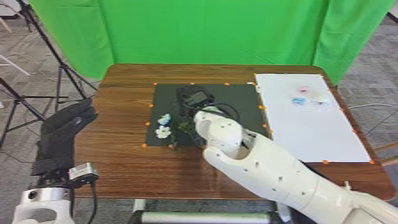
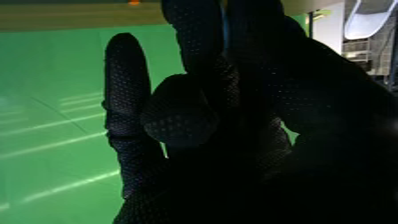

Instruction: Arrange flowers

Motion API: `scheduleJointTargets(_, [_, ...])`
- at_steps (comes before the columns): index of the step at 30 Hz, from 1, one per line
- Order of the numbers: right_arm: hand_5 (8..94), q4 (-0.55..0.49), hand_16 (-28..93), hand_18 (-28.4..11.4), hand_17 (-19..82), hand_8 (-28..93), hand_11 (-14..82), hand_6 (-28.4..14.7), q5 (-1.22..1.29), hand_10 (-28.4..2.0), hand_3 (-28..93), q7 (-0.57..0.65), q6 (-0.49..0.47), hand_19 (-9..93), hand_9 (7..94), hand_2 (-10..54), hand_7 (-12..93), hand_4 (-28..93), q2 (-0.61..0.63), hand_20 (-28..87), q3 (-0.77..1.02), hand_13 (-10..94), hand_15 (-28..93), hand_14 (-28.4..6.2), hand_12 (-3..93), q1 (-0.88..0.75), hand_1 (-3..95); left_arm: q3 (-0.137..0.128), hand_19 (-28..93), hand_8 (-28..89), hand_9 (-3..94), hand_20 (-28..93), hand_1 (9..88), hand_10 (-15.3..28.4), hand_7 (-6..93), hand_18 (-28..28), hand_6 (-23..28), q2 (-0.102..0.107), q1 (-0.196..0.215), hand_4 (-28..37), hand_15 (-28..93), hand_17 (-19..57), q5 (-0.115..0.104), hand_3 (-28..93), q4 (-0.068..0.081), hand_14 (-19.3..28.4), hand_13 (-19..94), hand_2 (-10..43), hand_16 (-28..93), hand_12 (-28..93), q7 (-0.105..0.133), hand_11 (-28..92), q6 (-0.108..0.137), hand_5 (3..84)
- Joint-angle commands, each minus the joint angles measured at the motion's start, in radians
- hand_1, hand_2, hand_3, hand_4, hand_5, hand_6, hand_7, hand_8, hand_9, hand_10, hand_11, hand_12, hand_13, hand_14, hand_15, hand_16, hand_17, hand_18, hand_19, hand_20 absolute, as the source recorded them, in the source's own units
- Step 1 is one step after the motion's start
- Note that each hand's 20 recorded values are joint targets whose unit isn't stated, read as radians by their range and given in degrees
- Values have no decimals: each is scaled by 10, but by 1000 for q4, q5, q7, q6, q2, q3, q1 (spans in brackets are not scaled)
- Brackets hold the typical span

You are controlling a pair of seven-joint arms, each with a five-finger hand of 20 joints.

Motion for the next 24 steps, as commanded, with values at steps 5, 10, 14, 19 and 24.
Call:
scheduleJointTargets(5, [762, -8, 218, -199, 336, 18, 221, -9, -43, -61, 756, -22, -24, 931, 852, -95, 357, -283, -29, -38, 8, 795, 802, -51, 394, -25, 584, 6, 515, -119, 314, 126, 264, 190, 204, 188, 107, -7, -5, -182, 657, -130, -1, 819, 5, 233, 183, 37, -166, 101, -4, 415, -12, 404])
scheduleJointTargets(10, [760, -6, 219, -199, 335, 19, 222, -8, -68, -61, 755, -31, -58, 930, 851, -95, 359, -283, -37, -39, 29, 794, 802, -51, 395, -49, 583, 6, 516, -119, 314, 127, 264, 190, 204, 188, 107, -6, -5, -182, 656, -131, -4, 820, 6, 233, 184, 37, -166, 101, 0, 415, -9, 404])
scheduleJointTargets(14, [759, -5, 219, -200, 330, 18, 222, -8, -106, -62, 756, -42, -87, 927, 849, -95, 358, -283, -45, -41, 41, 791, 801, -53, 396, -66, 582, 6, 515, -118, 314, 126, 265, 191, 204, 188, 107, 2, -1, -181, 656, -130, -13, 820, 6, 233, 183, 38, -166, 101, 6, 415, -5, 404])
scheduleJointTargets(19, [741, 5, 217, -203, 312, 5, 219, -15, -113, -71, 756, -28, -106, 921, 832, -95, 348, -283, -50, -43, 39, 771, 800, -63, 395, -66, 567, 12, 516, -119, 314, 127, 265, 190, 204, 189, 107, 1, -12, -180, 657, -130, -10, 820, 9, 234, 183, 38, -165, 101, 2, 416, -8, 404])
scheduleJointTargets(24, [723, -8, 213, -207, 294, -5, 218, -23, -123, -80, 757, -46, -143, 914, 813, -95, 337, -283, -64, -44, 72, 755, 798, -71, 388, -88, 546, 8, 516, -119, 315, 126, 267, 190, 204, 188, 107, -5, -9, -179, 657, -130, -7, 820, 8, 234, 183, 38, -166, 100, -4, 416, -11, 404])
